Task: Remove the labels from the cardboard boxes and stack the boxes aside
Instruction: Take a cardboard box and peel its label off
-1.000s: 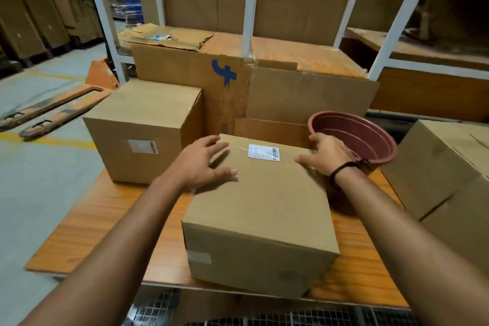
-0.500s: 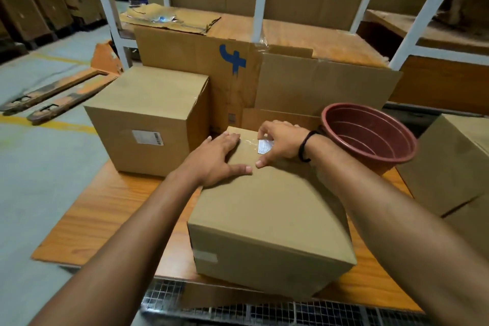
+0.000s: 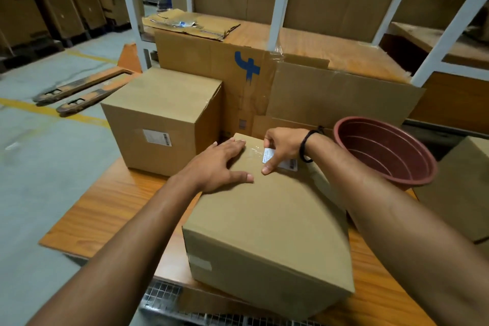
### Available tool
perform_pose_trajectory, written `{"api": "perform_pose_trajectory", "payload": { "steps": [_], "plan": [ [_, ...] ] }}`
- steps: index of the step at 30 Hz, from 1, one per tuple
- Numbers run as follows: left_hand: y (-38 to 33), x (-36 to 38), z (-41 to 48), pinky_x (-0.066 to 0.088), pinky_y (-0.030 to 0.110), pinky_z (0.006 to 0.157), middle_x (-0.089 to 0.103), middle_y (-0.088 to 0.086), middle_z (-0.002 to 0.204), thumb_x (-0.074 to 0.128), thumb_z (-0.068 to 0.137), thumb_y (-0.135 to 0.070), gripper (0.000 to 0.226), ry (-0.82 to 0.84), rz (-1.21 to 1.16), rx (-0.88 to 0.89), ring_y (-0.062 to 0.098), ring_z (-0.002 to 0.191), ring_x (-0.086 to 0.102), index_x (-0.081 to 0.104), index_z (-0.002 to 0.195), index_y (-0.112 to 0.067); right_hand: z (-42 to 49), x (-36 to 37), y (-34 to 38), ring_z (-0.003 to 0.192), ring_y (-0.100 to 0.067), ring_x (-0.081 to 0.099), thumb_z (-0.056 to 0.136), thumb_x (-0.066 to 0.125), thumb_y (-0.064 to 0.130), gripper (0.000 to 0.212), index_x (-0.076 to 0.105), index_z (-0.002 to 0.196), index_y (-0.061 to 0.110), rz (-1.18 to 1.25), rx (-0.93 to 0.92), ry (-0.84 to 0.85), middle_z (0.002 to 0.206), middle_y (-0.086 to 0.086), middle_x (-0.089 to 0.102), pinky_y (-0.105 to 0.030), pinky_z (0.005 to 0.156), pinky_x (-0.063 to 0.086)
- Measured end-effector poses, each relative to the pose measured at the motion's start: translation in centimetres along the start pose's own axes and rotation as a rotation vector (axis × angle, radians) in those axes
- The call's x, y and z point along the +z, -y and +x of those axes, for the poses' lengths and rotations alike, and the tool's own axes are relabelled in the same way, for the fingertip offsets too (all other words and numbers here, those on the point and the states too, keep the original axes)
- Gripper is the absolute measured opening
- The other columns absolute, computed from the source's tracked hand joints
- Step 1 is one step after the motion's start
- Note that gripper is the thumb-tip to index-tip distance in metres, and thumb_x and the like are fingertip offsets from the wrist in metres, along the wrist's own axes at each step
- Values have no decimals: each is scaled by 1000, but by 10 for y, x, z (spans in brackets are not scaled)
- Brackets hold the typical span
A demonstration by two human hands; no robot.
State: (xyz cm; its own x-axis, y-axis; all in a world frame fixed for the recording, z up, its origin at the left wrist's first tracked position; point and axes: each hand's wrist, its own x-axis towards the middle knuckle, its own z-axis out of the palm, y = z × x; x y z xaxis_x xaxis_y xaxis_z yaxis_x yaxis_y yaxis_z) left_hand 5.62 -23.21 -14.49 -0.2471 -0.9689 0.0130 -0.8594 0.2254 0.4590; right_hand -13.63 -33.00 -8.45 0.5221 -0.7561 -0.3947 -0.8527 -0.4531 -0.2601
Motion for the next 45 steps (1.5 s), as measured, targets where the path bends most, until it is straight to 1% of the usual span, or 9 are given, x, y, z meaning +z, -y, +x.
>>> {"api": "perform_pose_trajectory", "payload": {
  "steps": [3,9,15,18,21,31,33,39,45],
  "plan": [
    [0,0,0,5,36,121,17,-5,162,53,75,-74,102,3,-3,0,4,148,7,19,156,-22,-1,-5,5,76,-17,57,52,90,54,70,64,101,10,-41,8,34,99,-8,69,-31,65,47],
    [4,1,2,6,38,122,16,-5,162,46,70,-81,106,18,-6,-14,5,149,6,17,155,-26,3,-9,9,83,-24,68,48,89,59,66,68,90,13,-108,20,60,90,-5,72,-33,67,55],
    [4,1,2,8,39,122,13,-4,163,50,73,-77,102,27,-25,-22,7,149,6,14,155,-29,-1,-14,6,90,-17,57,56,92,39,65,56,107,21,-78,45,-8,97,5,60,-36,80,50],
    [4,1,2,9,41,122,12,-5,163,49,74,-77,101,34,-31,-28,9,149,7,13,155,-30,3,-15,-4,94,-19,64,60,92,30,49,65,99,21,29,56,-1,96,5,68,-40,88,54],
    [3,0,1,9,42,122,12,-5,163,48,73,-79,101,40,-36,-35,9,149,7,14,155,-31,5,-17,-9,90,-18,68,65,89,22,28,71,87,20,108,67,16,89,3,73,-37,83,57],
    [-3,-4,-1,5,36,120,14,-14,162,58,83,-66,88,37,-39,-30,3,148,4,22,154,-28,-13,-36,-15,89,-27,71,82,74,6,10,66,86,10,293,63,67,90,-10,73,-41,78,59],
    [-4,-4,-2,5,35,120,14,-14,161,58,83,-66,89,34,-42,-30,2,147,4,22,154,-28,-21,-39,-24,88,-27,71,84,72,2,8,67,85,8,402,76,29,90,-12,73,-44,78,59],
    [-9,-8,-1,7,37,120,11,-13,162,53,85,-68,86,64,0,-45,7,149,4,20,155,-29,-52,-28,-54,69,-23,69,82,65,-11,17,61,78,4,824,133,-255,79,-15,68,-28,57,57],
    [-32,-17,3,0,35,119,3,-4,164,43,96,-58,77,178,245,-58,18,150,4,12,157,-23,-90,-8,-77,86,-30,71,83,64,-12,19,57,78,5,1214,206,-582,86,-17,69,-44,72,60]
  ]
}}
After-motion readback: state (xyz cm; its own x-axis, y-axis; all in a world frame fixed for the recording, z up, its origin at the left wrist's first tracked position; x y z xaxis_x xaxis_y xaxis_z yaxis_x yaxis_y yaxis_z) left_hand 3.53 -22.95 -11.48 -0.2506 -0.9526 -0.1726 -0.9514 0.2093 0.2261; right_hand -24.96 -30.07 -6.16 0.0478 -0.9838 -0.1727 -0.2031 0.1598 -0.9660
